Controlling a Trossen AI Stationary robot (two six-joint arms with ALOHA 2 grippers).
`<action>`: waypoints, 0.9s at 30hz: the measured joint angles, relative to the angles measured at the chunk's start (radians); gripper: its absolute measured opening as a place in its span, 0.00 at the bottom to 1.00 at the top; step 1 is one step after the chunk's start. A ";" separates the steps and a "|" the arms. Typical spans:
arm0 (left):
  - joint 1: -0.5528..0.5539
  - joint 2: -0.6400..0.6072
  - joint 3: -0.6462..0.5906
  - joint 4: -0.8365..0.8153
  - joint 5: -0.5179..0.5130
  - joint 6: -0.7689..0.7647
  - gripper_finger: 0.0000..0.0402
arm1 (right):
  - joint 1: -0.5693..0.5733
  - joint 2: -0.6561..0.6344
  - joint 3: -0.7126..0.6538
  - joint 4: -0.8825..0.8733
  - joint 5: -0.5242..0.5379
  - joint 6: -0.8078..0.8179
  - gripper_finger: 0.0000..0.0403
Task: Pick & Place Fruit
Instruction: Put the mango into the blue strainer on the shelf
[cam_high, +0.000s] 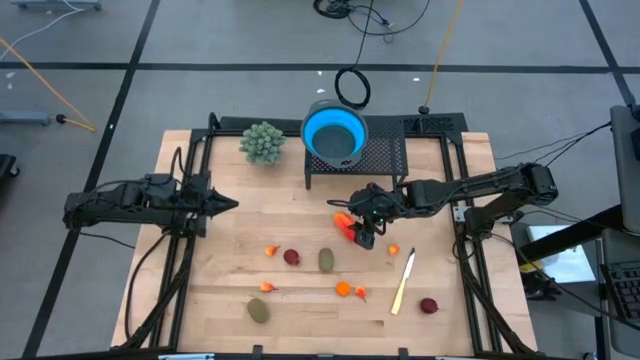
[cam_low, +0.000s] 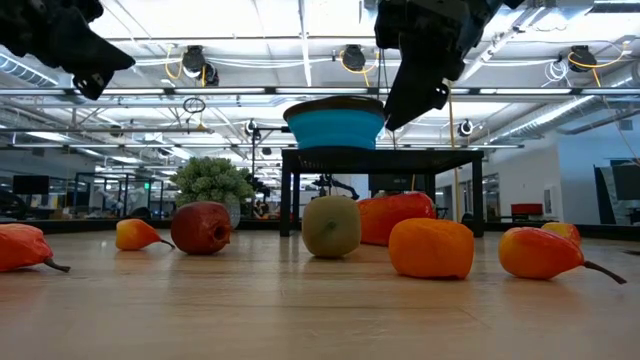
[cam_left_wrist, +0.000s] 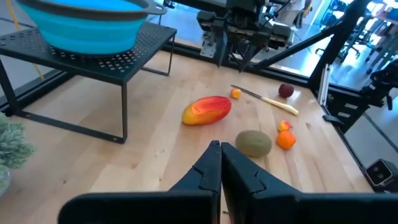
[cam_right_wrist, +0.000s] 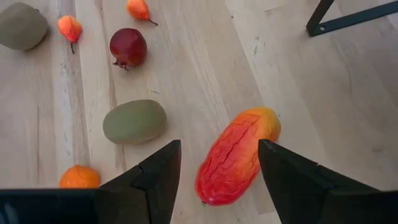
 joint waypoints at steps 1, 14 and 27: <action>0.000 -0.008 -0.005 0.000 0.000 -0.004 0.01 | 0.000 0.000 0.000 0.000 -0.001 0.012 0.52; 0.000 -0.117 -0.080 0.019 0.000 -0.006 0.01 | 0.000 0.000 0.000 -0.001 0.003 0.164 0.58; 0.000 -0.151 -0.091 0.023 0.000 -0.006 0.01 | 0.000 0.000 -0.050 0.004 0.052 0.210 0.94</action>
